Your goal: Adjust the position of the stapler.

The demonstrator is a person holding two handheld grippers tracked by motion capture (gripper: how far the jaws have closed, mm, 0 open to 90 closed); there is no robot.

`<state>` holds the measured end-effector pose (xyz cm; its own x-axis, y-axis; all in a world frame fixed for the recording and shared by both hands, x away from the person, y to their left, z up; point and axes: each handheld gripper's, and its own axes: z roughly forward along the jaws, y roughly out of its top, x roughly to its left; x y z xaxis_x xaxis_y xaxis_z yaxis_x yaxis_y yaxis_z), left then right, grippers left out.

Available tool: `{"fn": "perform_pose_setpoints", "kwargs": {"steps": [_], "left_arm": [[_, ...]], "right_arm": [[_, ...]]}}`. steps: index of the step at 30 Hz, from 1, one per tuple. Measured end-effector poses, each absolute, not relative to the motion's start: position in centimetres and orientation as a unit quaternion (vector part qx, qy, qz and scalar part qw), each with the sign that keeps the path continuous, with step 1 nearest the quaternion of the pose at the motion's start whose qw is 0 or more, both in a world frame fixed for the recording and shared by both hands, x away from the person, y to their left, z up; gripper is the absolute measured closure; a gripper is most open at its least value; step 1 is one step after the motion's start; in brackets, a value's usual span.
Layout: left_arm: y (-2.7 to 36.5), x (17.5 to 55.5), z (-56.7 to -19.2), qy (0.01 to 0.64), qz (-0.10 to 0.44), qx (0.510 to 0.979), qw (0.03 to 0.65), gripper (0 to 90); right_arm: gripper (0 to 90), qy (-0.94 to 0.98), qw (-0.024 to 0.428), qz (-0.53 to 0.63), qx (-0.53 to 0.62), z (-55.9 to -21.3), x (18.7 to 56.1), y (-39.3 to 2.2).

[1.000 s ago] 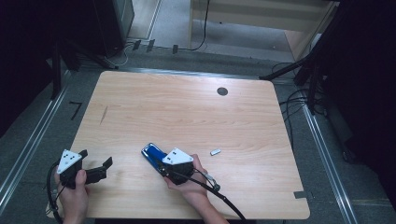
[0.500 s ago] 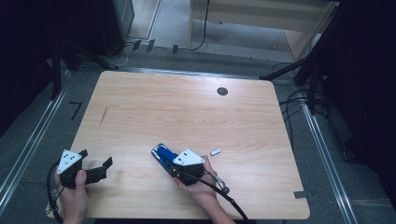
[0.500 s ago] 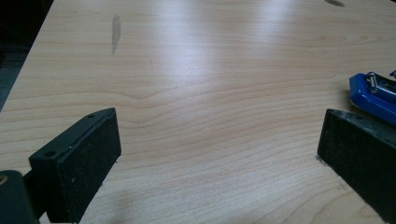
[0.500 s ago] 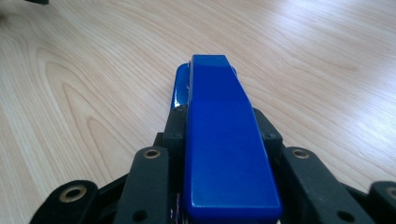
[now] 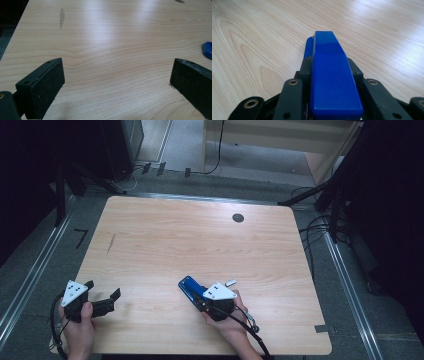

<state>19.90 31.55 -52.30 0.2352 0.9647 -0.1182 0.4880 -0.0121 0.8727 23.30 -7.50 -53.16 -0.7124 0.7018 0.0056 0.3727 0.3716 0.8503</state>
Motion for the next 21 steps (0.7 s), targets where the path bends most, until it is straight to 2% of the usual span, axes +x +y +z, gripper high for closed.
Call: {"fn": "perform_pose_setpoints", "kwargs": {"steps": [21], "left_arm": [[31.5, 19.9, -52.3, 0.554, 0.275, 0.656, 0.433, 0.0]], "right_arm": [[67.3, 0.818, 0.177, 0.447, 0.317, -53.1, 22.1, -11.4]]}}
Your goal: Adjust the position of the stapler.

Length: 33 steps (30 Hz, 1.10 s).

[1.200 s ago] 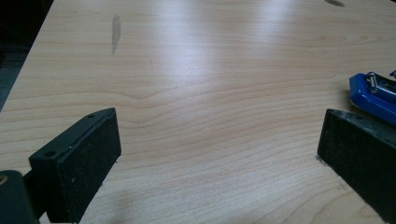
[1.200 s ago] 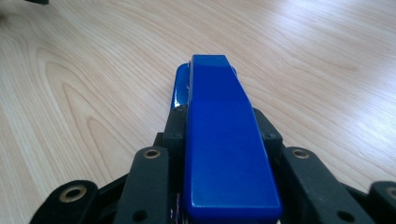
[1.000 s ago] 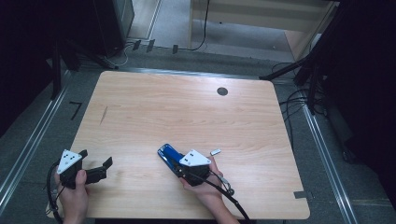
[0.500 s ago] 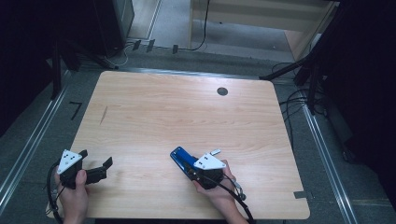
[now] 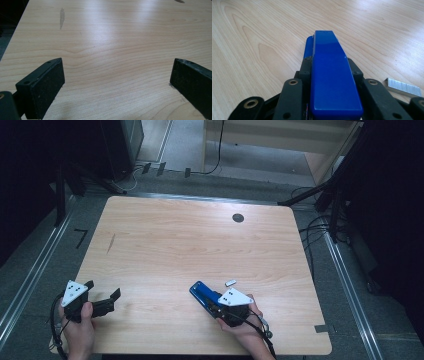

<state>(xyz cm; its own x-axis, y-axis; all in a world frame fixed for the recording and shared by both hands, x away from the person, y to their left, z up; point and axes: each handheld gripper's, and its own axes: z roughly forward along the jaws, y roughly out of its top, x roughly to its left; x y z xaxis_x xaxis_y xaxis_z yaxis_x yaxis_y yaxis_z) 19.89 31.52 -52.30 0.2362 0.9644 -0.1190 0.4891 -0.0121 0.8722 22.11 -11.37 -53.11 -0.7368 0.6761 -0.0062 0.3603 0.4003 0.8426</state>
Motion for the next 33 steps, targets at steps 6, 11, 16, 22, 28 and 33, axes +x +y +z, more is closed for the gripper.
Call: {"fn": "perform_pose_setpoints", "kwargs": {"steps": [6, 11, 16, 22, 28, 33], "left_arm": [[31.4, 19.6, -52.1, 0.547, 0.283, 0.658, 0.432, 0.0], [30.8, 19.4, -51.7, 0.531, 0.282, 0.673, 0.431, 0.0], [29.8, 19.2, -51.1, 0.516, 0.273, 0.679, 0.445, 0.0], [28.9, 19.1, -51.2, 0.509, 0.255, 0.685, 0.455, 0.0], [28.1, 19.0, -51.2, 0.502, 0.249, 0.691, 0.457, 0.0], [26.9, 18.9, -51.2, 0.489, 0.234, 0.701, 0.464, 0.0]], "right_arm": [[67.3, 0.823, 0.168, 0.455, 0.296, -53.1, 21.8, -11.2], [67.3, 0.827, 0.159, 0.461, 0.279, -53.1, 21.7, -11.0], [67.3, 0.830, 0.152, 0.468, 0.264, -53.2, 21.5, -10.7], [67.3, 0.833, 0.145, 0.470, 0.254, -53.3, 21.4, -10.5], [67.3, 0.841, 0.139, 0.471, 0.226, -53.3, 21.1, -10.3], [67.3, 0.842, 0.123, 0.477, 0.221, -53.4, 21.2, -10.4]]}}
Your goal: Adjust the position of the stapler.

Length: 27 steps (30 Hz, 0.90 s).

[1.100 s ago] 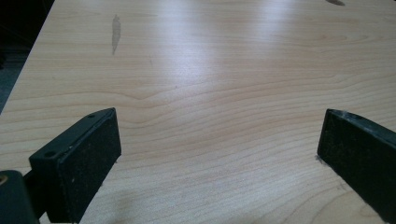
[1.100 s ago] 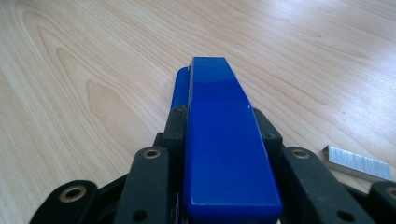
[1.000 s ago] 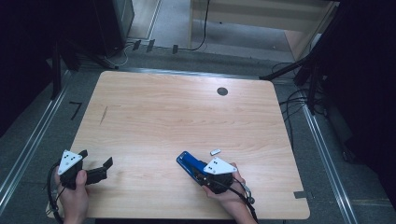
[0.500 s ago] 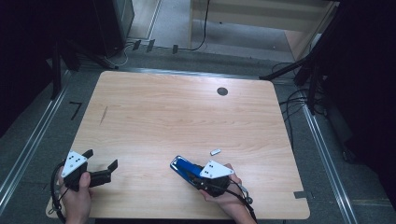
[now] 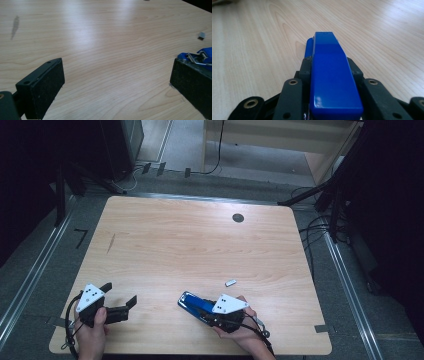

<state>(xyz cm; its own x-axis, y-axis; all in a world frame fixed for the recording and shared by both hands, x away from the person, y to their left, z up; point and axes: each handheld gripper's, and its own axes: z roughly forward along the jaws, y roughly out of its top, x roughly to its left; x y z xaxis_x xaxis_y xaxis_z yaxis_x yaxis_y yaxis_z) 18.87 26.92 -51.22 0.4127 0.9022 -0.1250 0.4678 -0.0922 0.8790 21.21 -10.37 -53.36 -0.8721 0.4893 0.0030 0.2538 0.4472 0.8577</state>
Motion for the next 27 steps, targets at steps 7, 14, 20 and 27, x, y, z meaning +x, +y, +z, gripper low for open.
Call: {"fn": "perform_pose_setpoints", "kwargs": {"steps": [7, 14, 20, 27], "left_arm": [[25.6, 18.8, -51.3, 0.478, 0.224, 0.708, 0.470, 0.0], [23.3, 18.2, -50.8, 0.463, 0.213, 0.713, 0.482, 6.8], [21.1, 17.5, -50.7, 0.454, 0.229, 0.718, 0.475, 40.2], [18.8, 17.0, -51.2, 0.408, 0.181, 0.749, 0.490, 72.7]], "right_arm": [[66.5, 0.838, 0.117, 0.483, 0.224, -53.6, 21.1, -10.4], [38.7, 0.817, 0.099, 0.508, 0.255, -52.5, 21.2, -11.6], [35.1, 0.807, 0.094, 0.520, 0.264, -51.7, 20.5, -13.7], [39.1, 0.791, 0.095, 0.528, 0.295, -52.0, 19.5, -16.3]]}}
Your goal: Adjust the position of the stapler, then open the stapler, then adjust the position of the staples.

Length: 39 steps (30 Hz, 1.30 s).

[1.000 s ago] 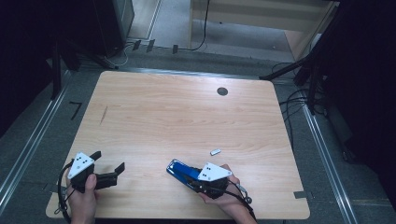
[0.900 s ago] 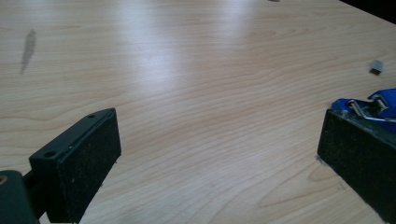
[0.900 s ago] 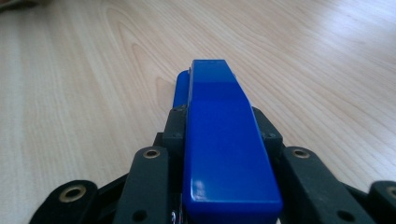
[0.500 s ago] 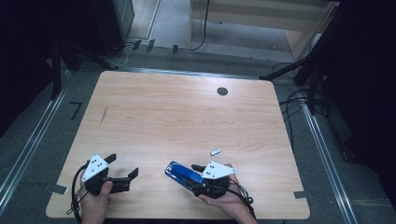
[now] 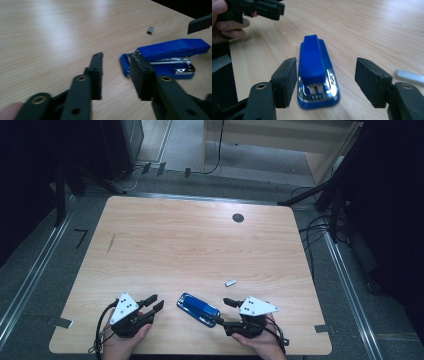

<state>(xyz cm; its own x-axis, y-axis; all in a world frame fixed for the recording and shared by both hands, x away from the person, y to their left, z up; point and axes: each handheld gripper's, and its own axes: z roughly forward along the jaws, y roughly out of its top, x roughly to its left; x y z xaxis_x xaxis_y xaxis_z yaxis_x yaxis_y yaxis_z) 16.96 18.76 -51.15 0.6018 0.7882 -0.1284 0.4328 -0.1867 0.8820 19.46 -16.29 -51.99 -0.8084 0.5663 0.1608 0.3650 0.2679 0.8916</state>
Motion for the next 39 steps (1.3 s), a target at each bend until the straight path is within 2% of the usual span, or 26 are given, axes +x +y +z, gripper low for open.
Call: {"fn": "perform_pose_setpoints", "kwargs": {"steps": [2, 3, 4, 5, 6, 8, 9, 12, 14, 19, 25, 39], "left_arm": [[18.1, 16.8, -51.2, 0.398, 0.168, 0.755, 0.493, 81.1], [17.6, 16.7, -51.4, 0.389, 0.155, 0.761, 0.495, 88.1], [17.6, 16.7, -51.4, 0.389, 0.155, 0.761, 0.495, 90.0], [17.2, 16.6, -51.5, 0.384, 0.150, 0.766, 0.493, 90.0], [17.0, 16.6, -51.6, 0.378, 0.147, 0.771, 0.491, 90.0], [16.3, 16.6, -51.8, 0.368, 0.139, 0.777, 0.491, 90.0], [15.5, 16.6, -51.9, 0.363, 0.136, 0.783, 0.487, 90.0], [14.9, 16.6, -52.0, 0.360, 0.130, 0.786, 0.485, 90.0], [13.7, 16.8, -52.3, 0.356, 0.118, 0.796, 0.475, 90.0], [12.2, 17.0, -52.8, 0.339, 0.112, 0.813, 0.460, 90.0], [11.2, 17.4, -53.2, 0.328, 0.121, 0.812, 0.468, 90.0], [10.3, 17.9, -53.3, 0.327, 0.141, 0.829, 0.431, 90.0]], "right_arm": [[46.5, 0.779, 0.101, 0.535, 0.312, -52.1, 19.1, -17.1], [52.8, 0.770, 0.094, 0.540, 0.327, -52.1, 19.0, -17.8], [54.2, 0.768, 0.090, 0.539, 0.333, -52.2, 19.0, -18.0], [54.2, 0.768, 0.090, 0.539, 0.333, -52.2, 19.0, -18.0], [59.0, 0.769, 0.081, 0.537, 0.338, -52.3, 19.0, -18.2], [61.0, 0.772, 0.081, 0.530, 0.341, -52.4, 18.9, -18.2], [65.3, 0.776, 0.078, 0.520, 0.349, -52.6, 18.9, -18.0], [67.8, 0.780, 0.069, 0.515, 0.349, -52.8, 18.9, -17.8], [73.7, 0.786, 0.057, 0.511, 0.343, -53.1, 18.9, -17.4], [80.1, 0.799, 0.047, 0.502, 0.326, -53.3, 18.7, -16.7], [81.7, 0.806, 0.049, 0.496, 0.320, -53.4, 18.4, -16.1], [83.7, 0.807, 0.058, 0.491, 0.323, -53.4, 18.3, -15.7]]}}
